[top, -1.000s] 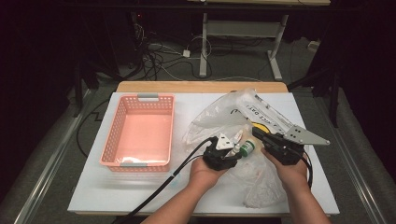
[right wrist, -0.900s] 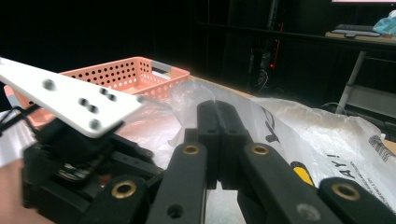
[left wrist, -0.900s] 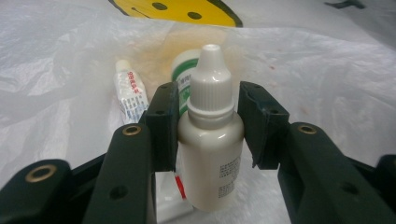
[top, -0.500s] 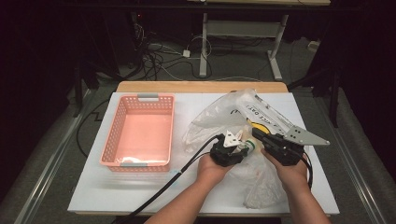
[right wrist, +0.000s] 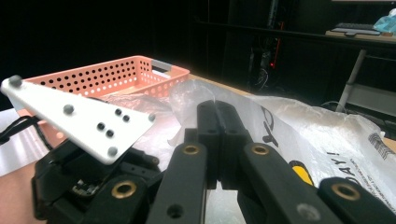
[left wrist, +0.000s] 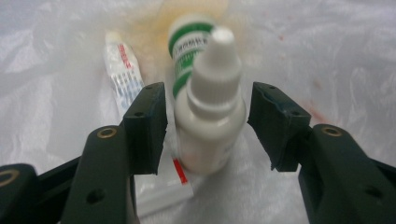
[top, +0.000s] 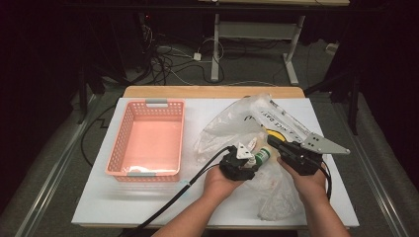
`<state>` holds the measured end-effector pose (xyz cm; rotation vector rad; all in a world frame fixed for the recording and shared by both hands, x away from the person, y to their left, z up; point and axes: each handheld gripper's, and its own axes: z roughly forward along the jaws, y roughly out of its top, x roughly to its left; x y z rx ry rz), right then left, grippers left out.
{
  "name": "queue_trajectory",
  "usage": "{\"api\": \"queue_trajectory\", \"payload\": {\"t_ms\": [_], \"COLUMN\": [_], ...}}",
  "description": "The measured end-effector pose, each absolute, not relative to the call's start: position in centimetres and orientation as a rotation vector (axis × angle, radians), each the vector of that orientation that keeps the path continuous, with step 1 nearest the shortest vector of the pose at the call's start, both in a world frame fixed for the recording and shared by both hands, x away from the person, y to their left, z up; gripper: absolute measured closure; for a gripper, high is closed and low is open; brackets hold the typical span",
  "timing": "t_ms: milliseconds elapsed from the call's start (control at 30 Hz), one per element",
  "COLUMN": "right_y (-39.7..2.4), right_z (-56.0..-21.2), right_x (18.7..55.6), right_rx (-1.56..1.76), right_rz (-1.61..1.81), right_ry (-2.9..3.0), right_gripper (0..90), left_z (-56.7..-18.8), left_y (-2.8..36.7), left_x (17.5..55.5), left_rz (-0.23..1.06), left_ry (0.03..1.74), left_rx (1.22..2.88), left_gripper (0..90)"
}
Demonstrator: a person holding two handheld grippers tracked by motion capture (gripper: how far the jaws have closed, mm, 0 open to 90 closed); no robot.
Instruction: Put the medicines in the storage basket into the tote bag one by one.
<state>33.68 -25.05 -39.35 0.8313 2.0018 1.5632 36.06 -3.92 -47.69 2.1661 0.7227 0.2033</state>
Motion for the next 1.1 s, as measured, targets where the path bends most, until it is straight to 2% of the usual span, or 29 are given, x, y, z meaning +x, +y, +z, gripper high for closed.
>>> {"api": "queue_trajectory", "payload": {"t_ms": [100, 367, 433, 533, 667, 767, 967, 1100], "right_y": [-24.9, -25.0, -25.0, -25.1, -25.1, -25.1, -25.1, -24.9], "right_z": [-39.3, -39.5, -39.5, -39.5, -39.3, -39.4, -39.6, -39.9], "right_x": [33.7, 33.8, 33.8, 33.7, 33.6, 33.6, 33.7, 33.6], "right_rx": [0.828, 0.835, 0.834, 0.837, 0.831, 0.826, 0.835, 0.839], "right_rz": [1.562, 1.563, 1.563, 1.564, 1.56, 1.554, 1.538, 1.523], "right_ry": [2.003, 2.005, 2.007, 2.006, 2.001, 2.0, 2.009, 2.024], "right_gripper": [90.0, 90.0, 90.0, 90.0, 90.0, 90.0, 90.0, 90.0], "left_z": [-48.1, -48.3, -48.0, -47.4, -46.5, -46.2, -47.6, -49.0], "left_y": [-3.7, -3.5, -3.3, -2.6, -0.3, 1.7, 3.3, 2.5], "left_x": [36.1, 36.9, 36.7, 36.1, 34.7, 33.6, 31.7, 31.9], "left_rz": [0.2, 0.199, 0.205, 0.199, 0.186, 0.169, 0.143, 0.1], "left_ry": [0.735, 0.771, 0.766, 0.755, 0.744, 0.749, 0.752, 0.797], "left_rx": [2.171, 2.134, 2.141, 2.132, 2.117, 2.118, 2.199, 2.248], "left_gripper": [56.9, 57.1, 49.8, 44.4, 43.3, 38.1, 31.0, 19.4]}}
